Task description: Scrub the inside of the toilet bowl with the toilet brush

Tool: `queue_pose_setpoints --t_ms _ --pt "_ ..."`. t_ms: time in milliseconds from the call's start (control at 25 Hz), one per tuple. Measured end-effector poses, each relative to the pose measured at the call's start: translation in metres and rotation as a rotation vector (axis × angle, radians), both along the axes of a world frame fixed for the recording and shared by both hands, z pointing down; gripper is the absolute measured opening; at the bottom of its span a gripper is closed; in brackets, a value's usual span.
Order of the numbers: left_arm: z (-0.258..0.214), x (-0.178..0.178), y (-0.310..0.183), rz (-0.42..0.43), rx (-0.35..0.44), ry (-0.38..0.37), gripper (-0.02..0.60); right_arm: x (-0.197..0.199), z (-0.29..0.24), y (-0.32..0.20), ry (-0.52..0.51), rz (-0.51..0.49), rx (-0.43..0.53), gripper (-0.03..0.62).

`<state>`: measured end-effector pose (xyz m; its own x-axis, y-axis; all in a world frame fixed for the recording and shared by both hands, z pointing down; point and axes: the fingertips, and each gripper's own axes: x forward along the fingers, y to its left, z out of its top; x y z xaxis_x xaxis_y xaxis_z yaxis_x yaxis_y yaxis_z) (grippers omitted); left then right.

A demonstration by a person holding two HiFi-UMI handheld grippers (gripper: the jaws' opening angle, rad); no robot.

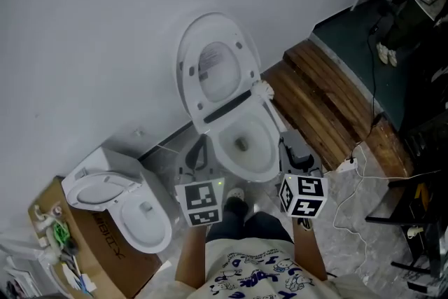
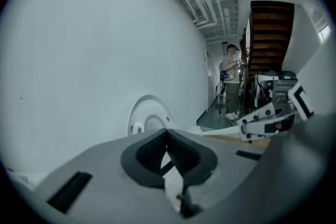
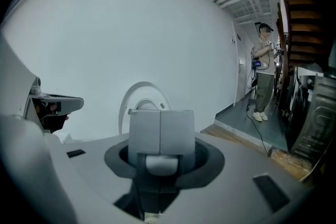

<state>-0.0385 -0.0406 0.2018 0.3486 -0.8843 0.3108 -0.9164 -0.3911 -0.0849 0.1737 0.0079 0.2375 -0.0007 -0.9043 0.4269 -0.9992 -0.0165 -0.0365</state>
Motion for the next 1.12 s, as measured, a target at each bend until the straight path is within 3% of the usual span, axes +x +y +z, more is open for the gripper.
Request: queue_pose_setpoints --t_ms 400,1120 --pt "0.028 -0.002 -0.030 0.001 -0.075 -0.006 0.003 -0.003 0.026 -0.029 0.002 -0.004 -0.084 0.172" --pt "0.098 -0.002 -0.043 -0.085 -0.238 -0.029 0.003 0.000 0.104 -0.059 0.024 -0.104 -0.284 0.172"
